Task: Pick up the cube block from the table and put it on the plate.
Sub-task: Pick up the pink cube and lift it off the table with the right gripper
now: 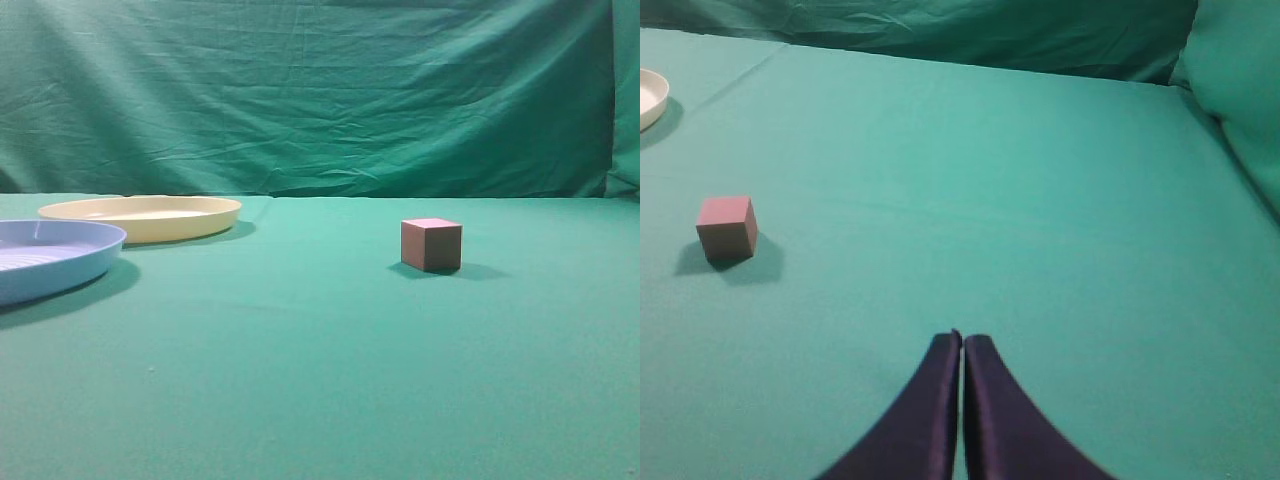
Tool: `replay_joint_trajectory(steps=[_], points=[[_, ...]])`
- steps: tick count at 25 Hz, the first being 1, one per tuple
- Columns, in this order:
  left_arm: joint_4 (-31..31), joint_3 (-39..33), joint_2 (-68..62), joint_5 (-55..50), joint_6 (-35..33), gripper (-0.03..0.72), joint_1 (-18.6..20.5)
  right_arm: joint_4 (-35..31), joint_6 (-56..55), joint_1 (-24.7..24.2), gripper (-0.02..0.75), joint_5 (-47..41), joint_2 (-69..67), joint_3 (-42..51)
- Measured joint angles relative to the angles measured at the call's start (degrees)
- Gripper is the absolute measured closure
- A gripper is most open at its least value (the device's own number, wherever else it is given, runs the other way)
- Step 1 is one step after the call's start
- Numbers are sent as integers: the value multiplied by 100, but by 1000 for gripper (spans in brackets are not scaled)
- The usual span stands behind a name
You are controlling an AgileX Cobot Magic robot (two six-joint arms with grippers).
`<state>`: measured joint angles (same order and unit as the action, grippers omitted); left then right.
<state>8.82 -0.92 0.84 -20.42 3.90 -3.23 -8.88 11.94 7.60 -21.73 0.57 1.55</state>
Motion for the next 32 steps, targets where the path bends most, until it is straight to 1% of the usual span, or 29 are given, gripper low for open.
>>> replay_joint_trajectory(steps=[23, 25, 27, 29, 30, 32], points=[[0, 0, 0, 0, 0, 688, 0, 0, 0, 0, 738, 96, 0, 0], [0, 0, 0, 0, 0, 688, 0, -158, 0, 0, 738, 474, 0, 0], [0, 0, 0, 0, 0, 688, 0, -683, -36, 0, 738, 1149, 0, 0], [0, 0, 0, 0, 0, 688, 0, -1031, -62, 0, 738, 1641, 0, 0], [0, 0, 0, 0, 0, 688, 0, -1124, -60, 0, 738, 1711, 0, 0], [0, 0, 0, 0, 0, 688, 0, -1216, -19, 0, 738, 1466, 0, -165]])
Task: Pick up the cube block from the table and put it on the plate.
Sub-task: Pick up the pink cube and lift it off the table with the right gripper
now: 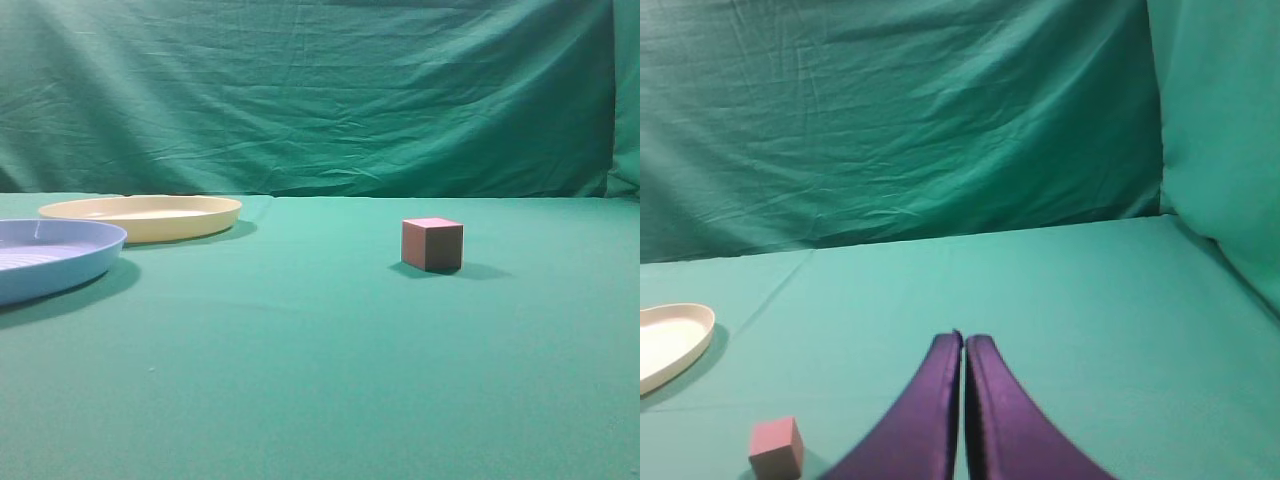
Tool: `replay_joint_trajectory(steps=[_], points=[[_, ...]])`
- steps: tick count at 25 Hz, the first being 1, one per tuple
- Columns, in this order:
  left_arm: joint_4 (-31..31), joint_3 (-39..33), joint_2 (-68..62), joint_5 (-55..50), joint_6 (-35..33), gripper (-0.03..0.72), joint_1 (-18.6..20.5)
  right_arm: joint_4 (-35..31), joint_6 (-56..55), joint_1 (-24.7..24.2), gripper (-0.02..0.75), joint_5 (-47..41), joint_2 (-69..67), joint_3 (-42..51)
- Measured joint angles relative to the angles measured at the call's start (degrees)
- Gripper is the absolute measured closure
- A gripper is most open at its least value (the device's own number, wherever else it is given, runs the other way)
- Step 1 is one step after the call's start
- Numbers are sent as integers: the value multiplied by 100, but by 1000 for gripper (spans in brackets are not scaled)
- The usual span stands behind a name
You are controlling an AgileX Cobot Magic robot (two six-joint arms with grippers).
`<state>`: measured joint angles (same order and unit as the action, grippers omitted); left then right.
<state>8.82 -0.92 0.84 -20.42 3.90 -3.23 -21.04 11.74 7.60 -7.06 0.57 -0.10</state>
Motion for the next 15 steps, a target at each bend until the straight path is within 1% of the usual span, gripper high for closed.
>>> replay_joint_trajectory(steps=[4, 8, 12, 15], points=[[0, 0, 0, 0, 0, 688, 0, -10, 396, 0, 738, -606, -121, -687], [0, 0, 0, 0, 0, 688, 0, -95, 510, 0, 738, -1054, -902, -1190], [0, 0, 0, 0, 0, 688, 0, -455, 510, 0, 738, -1570, -1856, -1580], [0, 0, 0, 0, 0, 688, 0, -800, 510, 0, 738, -1644, -2454, -1637]])
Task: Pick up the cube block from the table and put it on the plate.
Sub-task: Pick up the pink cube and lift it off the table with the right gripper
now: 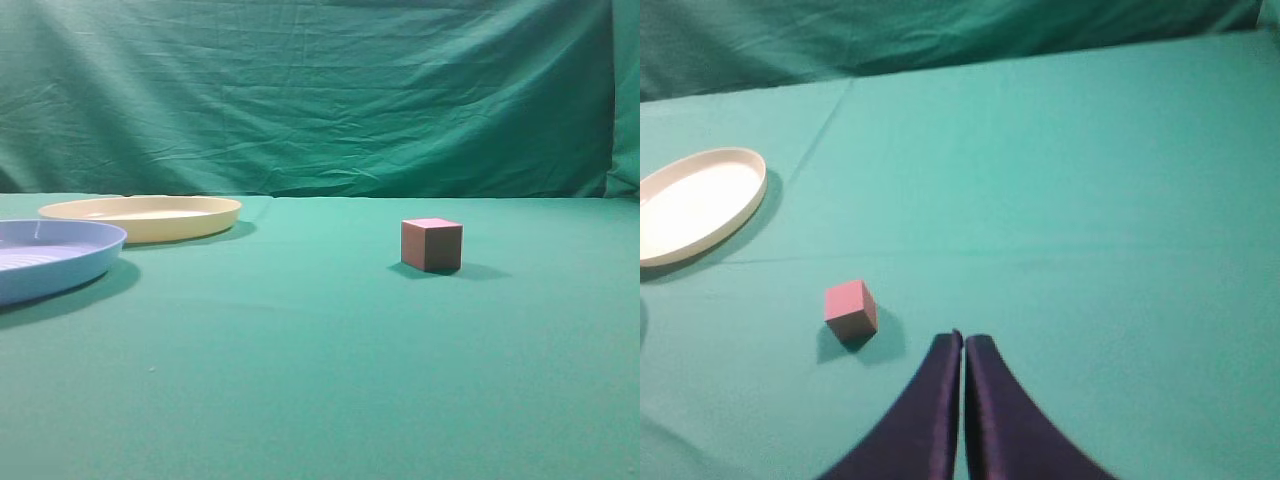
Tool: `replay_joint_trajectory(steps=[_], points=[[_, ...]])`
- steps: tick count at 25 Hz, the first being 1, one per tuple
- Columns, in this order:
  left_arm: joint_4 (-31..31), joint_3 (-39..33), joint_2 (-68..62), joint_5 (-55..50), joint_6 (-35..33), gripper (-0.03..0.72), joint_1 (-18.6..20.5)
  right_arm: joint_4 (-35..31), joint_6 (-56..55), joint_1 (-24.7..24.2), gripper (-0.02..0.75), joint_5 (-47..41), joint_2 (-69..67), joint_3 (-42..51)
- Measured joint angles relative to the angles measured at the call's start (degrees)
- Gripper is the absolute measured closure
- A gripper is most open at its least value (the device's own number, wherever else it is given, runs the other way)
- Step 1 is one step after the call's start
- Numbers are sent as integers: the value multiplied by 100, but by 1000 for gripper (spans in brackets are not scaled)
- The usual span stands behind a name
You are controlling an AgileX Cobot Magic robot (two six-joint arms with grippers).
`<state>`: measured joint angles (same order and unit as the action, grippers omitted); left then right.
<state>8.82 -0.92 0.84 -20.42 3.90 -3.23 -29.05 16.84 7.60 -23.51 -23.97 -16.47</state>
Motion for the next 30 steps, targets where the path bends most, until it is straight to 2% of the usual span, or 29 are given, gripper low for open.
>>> replay_joint_trajectory(steps=[5, 11, 22, 24, 26, 30], points=[[0, 0, 0, 0, 0, 688, 0, -233, 629, 0, 738, 168, -848, -65], [0, 0, 0, 0, 0, 688, 0, -221, 1475, 59, 738, -170, -2177, -816], [0, 0, 0, 0, 0, 688, 0, 477, 1592, 1438, 738, -104, -4928, -2300], [0, 0, 0, 0, 0, 688, 0, 479, 1687, 1617, 690, -83, -5419, -2554], [0, 0, 0, 0, 0, 688, 0, 488, 1746, 1747, 559, -83, -5851, -2828], [0, 0, 0, 0, 0, 688, 0, 488, 1778, 1792, 185, -44, -6673, -3306]])
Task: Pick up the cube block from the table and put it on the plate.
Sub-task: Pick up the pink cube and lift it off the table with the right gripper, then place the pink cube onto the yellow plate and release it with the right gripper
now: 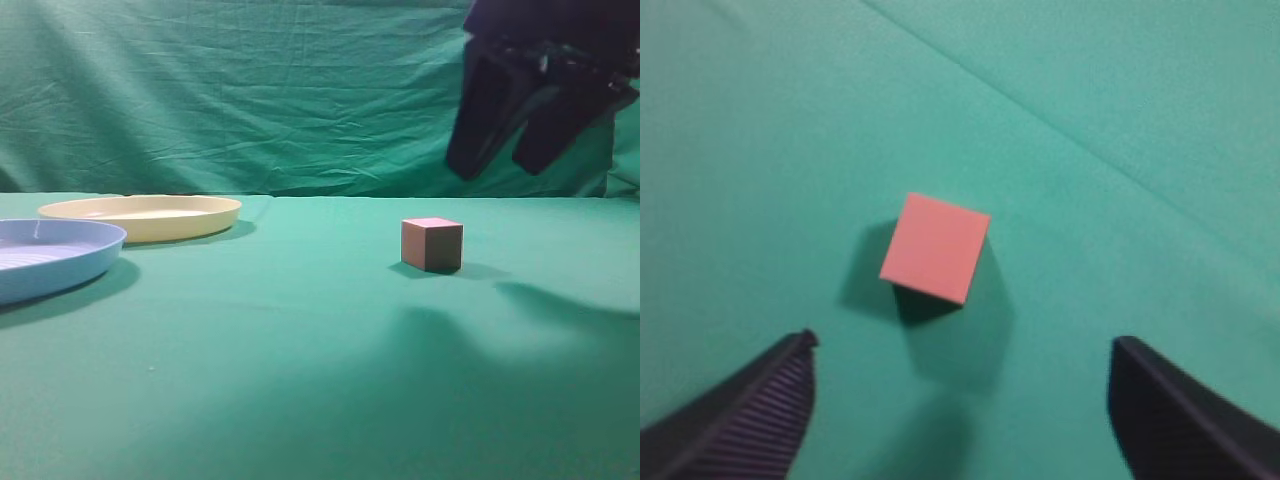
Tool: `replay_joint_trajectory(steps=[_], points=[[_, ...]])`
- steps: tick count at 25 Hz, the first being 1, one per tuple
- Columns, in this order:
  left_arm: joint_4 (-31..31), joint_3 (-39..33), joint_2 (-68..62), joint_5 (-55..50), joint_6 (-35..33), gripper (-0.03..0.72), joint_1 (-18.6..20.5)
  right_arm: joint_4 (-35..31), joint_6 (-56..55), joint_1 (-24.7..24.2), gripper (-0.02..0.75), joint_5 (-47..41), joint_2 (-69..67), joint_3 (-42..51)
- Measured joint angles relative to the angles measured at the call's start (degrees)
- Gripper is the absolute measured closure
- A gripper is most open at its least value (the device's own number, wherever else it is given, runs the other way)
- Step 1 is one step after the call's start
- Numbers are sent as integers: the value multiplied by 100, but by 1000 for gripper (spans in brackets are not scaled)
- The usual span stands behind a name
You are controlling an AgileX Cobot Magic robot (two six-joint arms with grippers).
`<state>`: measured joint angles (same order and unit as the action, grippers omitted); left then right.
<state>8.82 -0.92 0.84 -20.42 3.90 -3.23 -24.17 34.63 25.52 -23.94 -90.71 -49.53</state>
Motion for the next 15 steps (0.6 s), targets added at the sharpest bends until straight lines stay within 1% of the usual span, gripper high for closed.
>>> replay_joint_trajectory(steps=[2, 3, 4, 9, 10, 12, 13, 15], points=[[0, 0, 0, 0, 0, 688, 0, -28, 0, 0, 98, 14, -391, -261], [0, 0, 0, 0, 0, 688, 0, -53, 0, 0, 80, 25, -547, -392], [0, 0, 0, 0, 0, 688, 0, -80, 0, 0, 93, 36, -727, -498], [0, 0, 0, 0, 0, 688, 0, -193, 0, 0, 93, 46, -1456, -994], [0, 0, 0, 0, 0, 688, 0, -193, 0, 2, 152, 32, -1542, -1058], [0, 0, 0, 0, 0, 688, 0, -193, 0, 12, 218, 7, -1683, -1121], [0, 0, 0, 0, 0, 688, 0, -193, 0, 12, 267, -4, -1715, -1144], [0, 0, 0, 0, 0, 688, 0, -197, 0, 12, 403, -4, -1738, -1159]])
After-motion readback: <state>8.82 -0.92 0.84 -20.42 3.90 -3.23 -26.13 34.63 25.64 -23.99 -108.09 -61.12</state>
